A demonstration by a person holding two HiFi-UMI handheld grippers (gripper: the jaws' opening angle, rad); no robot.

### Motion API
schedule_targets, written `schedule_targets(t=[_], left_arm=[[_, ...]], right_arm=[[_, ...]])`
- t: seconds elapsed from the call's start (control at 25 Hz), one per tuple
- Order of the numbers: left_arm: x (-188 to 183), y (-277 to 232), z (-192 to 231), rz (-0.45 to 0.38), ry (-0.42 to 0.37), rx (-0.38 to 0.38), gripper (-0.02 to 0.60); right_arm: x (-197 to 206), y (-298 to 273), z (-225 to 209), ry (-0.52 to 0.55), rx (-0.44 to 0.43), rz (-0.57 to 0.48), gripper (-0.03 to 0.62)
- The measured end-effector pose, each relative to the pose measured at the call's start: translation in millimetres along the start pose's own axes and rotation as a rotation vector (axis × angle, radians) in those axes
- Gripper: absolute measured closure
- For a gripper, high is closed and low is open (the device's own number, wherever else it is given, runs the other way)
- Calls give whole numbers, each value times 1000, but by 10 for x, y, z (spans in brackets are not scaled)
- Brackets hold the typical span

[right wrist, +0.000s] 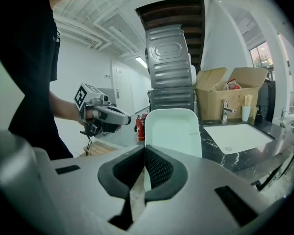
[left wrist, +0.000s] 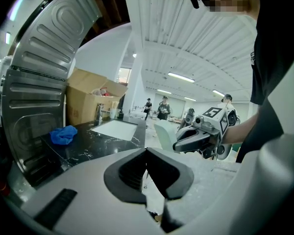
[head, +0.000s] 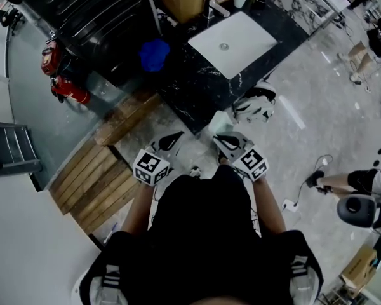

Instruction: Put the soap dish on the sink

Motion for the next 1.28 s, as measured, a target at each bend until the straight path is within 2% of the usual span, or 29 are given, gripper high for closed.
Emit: schedule_targets(t=[0.72, 1.28], left_arm=[[-256, -514, 189, 2, 52, -124, 581], [-419, -951, 315, -14, 118, -267, 581]], right_arm=[[-192, -164, -788, 34, -152, 39, 597], [-318, -364, -1546, 145, -311, 93, 597]])
Point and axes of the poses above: the fingertips, and each gripper's own axes: y backward along the fingers, z to its left, x out of its underside, the point moved 8 cm from there along y, backward along the fingers, and after that the axes turned 7 degrees about -x, right-handed, at the moved point
